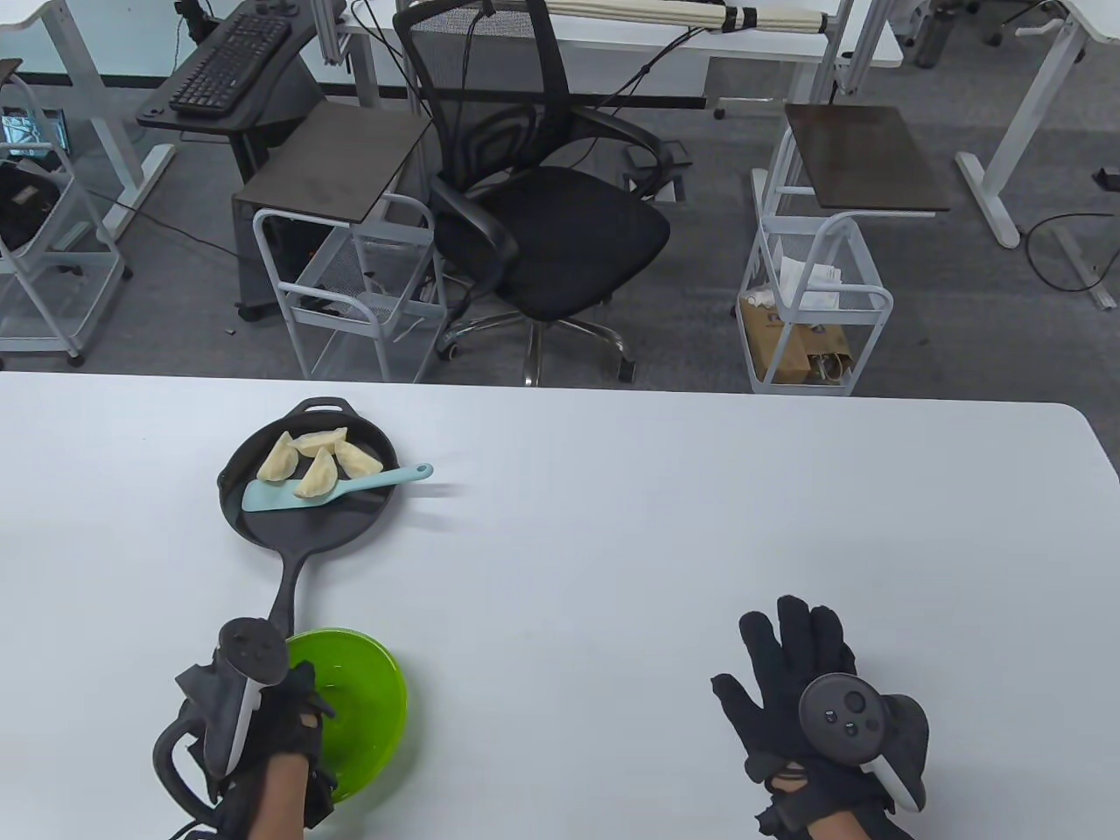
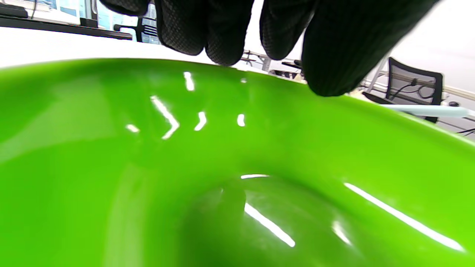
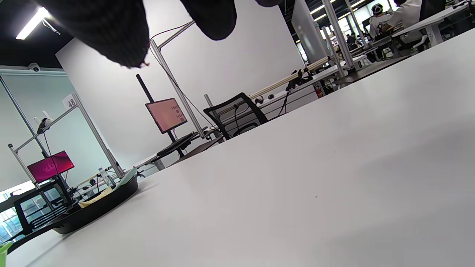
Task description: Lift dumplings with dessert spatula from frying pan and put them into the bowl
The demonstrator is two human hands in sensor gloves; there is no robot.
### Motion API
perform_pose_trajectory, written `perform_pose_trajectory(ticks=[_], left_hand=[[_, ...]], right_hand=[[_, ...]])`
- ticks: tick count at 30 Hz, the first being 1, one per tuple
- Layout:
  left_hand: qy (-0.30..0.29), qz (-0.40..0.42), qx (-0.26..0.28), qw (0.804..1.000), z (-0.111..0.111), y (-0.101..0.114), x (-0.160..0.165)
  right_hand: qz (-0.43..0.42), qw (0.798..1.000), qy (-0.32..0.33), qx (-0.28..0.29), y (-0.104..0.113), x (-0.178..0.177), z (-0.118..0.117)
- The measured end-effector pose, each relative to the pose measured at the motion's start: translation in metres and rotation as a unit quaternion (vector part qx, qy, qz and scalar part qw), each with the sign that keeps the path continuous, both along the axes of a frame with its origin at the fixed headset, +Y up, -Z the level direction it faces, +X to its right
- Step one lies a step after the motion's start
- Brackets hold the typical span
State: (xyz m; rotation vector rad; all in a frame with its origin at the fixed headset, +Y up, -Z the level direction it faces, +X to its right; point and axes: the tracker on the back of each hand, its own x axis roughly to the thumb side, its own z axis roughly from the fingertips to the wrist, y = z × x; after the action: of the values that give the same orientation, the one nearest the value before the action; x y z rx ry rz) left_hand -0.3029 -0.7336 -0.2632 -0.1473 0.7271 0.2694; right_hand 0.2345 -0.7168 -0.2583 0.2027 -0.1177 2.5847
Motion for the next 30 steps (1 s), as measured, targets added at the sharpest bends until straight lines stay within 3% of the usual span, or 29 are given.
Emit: perform_pose_trajectory(ticks=[17, 23, 30], left_hand=[[0.056, 0.021, -0.076, 0.995, 0.003, -0.008, -0.02], [0.046, 0.053, -0.101, 0.992, 0.004, -0.009, -0.02], [0.017, 0.089, -0.086, 0.992, 0.003, -0.008, -0.018]], right_hand=[[-0.008, 1.0, 0.01, -0.02, -0.002, -0.002, 0.0], [-0.012, 1.0, 0.01, -0.02, -0.002, -0.002, 0.0], [-0.024, 0.999, 0.014, -0.017, -0.002, -0.002, 0.0]])
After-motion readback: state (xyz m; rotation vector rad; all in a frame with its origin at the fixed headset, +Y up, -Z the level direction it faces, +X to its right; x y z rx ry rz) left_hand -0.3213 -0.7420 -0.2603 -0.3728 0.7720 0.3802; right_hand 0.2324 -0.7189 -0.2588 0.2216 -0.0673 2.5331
